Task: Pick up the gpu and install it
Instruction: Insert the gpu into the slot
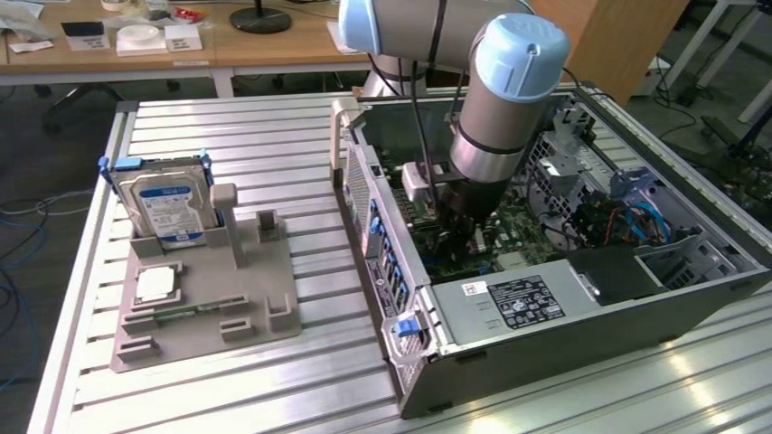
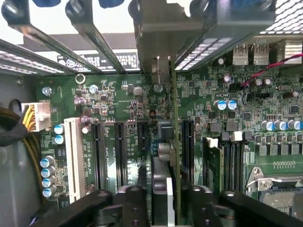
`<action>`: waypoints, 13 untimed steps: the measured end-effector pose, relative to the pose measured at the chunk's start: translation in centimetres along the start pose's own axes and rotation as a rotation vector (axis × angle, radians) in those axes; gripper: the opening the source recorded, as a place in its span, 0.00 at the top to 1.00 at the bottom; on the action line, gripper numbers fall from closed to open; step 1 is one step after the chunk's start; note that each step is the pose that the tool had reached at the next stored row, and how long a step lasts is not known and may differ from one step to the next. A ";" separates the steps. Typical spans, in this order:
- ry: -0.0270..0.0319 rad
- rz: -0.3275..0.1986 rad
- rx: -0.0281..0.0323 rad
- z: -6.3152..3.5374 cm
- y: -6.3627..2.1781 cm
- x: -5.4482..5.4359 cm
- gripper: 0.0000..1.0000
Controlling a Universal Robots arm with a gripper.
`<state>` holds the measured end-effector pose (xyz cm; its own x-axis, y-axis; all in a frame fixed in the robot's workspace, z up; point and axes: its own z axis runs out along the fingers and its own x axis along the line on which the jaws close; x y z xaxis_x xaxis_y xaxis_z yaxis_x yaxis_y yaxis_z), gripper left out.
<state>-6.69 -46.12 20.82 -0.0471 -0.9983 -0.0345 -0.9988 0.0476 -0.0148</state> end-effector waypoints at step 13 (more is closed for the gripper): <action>-0.0008 -0.001 0.0245 -3.12 -0.04 -0.1 0.58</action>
<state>-6.69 -46.13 23.94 -0.0462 -0.9983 -0.0352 -0.9981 0.0475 -0.0394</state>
